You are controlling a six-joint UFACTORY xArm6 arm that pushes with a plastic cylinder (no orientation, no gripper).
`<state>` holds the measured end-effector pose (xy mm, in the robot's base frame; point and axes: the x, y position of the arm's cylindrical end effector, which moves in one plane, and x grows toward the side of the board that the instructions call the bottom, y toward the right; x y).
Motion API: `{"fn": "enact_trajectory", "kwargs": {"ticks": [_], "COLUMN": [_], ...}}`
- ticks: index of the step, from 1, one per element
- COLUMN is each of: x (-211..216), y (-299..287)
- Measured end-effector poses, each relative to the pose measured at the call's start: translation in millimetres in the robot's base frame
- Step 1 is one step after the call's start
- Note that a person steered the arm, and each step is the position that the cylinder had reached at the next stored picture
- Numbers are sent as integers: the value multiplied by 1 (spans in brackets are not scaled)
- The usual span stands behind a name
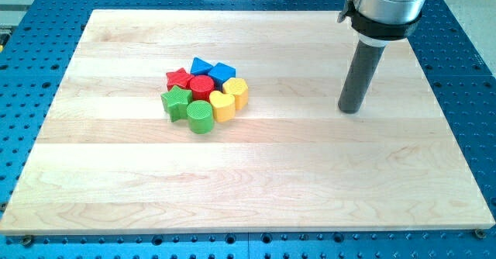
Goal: Place the hexagon at the bottom left corner of the board
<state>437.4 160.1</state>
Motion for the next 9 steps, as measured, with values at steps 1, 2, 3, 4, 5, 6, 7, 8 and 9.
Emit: {"fn": "enact_trajectory", "kwargs": {"ticks": [1, 2, 3, 4, 5, 6, 7, 8, 9], "x": [0, -3, -3, -3, -3, -2, -2, -3, -3], "y": [0, 0, 1, 1, 1, -6, -6, -3, -1]}}
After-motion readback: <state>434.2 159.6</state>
